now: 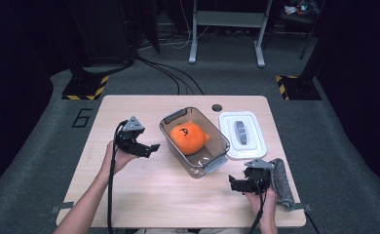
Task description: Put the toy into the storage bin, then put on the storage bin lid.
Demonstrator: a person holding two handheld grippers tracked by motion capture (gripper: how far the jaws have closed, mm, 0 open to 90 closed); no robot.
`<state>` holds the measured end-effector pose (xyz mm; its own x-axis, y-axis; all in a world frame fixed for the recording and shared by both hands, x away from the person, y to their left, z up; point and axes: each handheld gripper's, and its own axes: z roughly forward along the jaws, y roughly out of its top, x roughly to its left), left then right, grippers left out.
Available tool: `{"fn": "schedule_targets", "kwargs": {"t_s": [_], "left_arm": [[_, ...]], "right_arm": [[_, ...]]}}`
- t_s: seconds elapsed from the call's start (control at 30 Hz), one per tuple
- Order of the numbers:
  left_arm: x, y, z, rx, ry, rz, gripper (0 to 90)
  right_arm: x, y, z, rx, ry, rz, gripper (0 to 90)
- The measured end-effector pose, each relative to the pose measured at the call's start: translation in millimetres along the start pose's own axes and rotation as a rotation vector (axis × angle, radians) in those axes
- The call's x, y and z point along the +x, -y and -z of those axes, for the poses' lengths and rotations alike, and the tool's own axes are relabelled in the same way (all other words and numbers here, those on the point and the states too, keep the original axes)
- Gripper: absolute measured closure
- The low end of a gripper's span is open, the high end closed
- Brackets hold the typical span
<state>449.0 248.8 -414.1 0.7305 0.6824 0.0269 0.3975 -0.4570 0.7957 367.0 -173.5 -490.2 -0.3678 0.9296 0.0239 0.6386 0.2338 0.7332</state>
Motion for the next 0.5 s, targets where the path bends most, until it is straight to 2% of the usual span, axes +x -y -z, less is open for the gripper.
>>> {"fn": "schedule_targets", "kwargs": {"t_s": [0.23,0.43,0.5], "left_arm": [[4.9,24.8,-1.8,0.018,-0.008,0.035,6.3],[10.0,49.5,-5.9,0.057,-0.05,0.056,2.4],[11.9,57.8,-7.8,0.056,-0.061,0.079,1.3]], "right_arm": [[-12.3,-21.6,-0.7,-0.005,0.023,-0.008,3.7],[-24.5,-41.5,-1.5,-0.019,0.031,-0.018,4.0],[-28.3,-46.7,-2.5,-0.017,0.036,-0.024,3.8]]}}
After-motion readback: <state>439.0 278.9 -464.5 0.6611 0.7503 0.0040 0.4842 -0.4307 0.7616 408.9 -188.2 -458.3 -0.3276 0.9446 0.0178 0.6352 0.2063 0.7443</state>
